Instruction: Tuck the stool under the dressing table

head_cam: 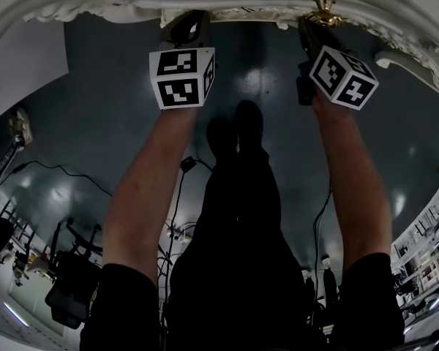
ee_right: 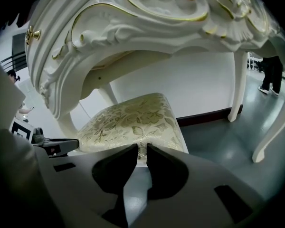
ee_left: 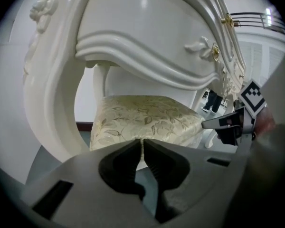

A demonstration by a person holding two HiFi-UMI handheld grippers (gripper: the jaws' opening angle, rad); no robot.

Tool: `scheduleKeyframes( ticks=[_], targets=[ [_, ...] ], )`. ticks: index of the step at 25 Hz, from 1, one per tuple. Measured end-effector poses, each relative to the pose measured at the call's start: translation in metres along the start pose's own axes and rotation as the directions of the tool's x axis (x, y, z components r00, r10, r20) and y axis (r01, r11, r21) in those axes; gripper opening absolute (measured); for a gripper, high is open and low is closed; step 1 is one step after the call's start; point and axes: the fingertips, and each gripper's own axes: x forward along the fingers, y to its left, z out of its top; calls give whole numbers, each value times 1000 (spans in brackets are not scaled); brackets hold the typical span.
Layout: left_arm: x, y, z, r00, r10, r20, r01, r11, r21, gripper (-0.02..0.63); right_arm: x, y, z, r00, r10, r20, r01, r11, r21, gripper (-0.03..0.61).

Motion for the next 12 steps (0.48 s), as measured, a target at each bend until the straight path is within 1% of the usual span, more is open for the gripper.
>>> scheduleKeyframes(
  ticks=[2, 7, 10, 12],
  targets=[
    [1, 0, -1, 999, 23, -21, -23, 1000, 13, 29, -1, 0, -1, 1000, 6, 0, -6, 1000, 13, 75],
    [3, 2, -1, 998, 55, -34, -55, 998, -7, 29, 0, 0, -2, 1000, 5, 0, -5, 1000, 27, 75],
    [3, 1, -1, 994, 105, -39, -104, 994, 22, 29, 1, -1, -1, 1000, 20, 5, -20, 999, 49, 75],
    [4, 3, -1, 988, 149, -46, -148, 989, 26, 29, 1, 0, -1, 999, 39, -1, -39, 998, 54, 75]
  ],
)
